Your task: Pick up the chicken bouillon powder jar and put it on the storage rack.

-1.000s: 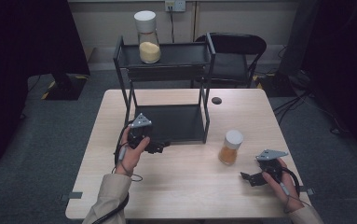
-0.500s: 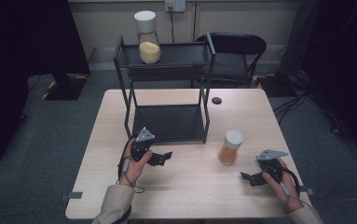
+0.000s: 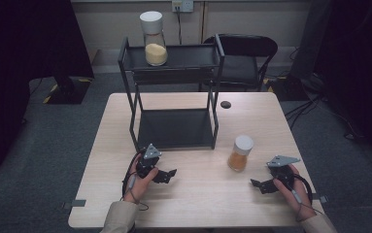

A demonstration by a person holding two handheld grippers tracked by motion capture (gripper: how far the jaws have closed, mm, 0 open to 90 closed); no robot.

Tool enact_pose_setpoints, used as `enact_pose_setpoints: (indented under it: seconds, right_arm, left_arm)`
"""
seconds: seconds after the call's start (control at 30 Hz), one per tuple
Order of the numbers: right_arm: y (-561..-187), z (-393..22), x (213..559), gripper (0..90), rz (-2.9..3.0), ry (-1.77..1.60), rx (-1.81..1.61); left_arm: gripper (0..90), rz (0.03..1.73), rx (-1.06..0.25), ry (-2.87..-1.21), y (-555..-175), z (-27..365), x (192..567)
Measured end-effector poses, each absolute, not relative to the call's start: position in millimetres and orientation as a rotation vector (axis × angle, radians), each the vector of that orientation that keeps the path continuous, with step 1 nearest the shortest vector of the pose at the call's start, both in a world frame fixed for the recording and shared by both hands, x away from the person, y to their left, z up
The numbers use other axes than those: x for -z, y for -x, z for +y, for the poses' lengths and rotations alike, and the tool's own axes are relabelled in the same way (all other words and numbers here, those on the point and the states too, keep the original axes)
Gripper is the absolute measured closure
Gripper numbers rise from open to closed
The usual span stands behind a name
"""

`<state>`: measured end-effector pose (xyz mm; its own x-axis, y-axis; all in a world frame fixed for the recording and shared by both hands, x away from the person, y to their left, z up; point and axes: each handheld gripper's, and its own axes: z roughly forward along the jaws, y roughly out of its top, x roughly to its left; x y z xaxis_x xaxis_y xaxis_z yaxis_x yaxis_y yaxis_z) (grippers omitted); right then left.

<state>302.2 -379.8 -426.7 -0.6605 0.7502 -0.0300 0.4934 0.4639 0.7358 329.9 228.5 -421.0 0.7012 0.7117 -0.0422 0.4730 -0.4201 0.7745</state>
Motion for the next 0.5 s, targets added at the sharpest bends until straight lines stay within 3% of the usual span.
enact_pose_setpoints:
  seconds: [0.5]
  right_arm:
    - [-302.3,-379.8,426.7,0.0,2.367,-1.051,-1.020]
  left_arm:
    - [1.5,0.866,-0.400,-2.179,-325.3,222.8,426.6]
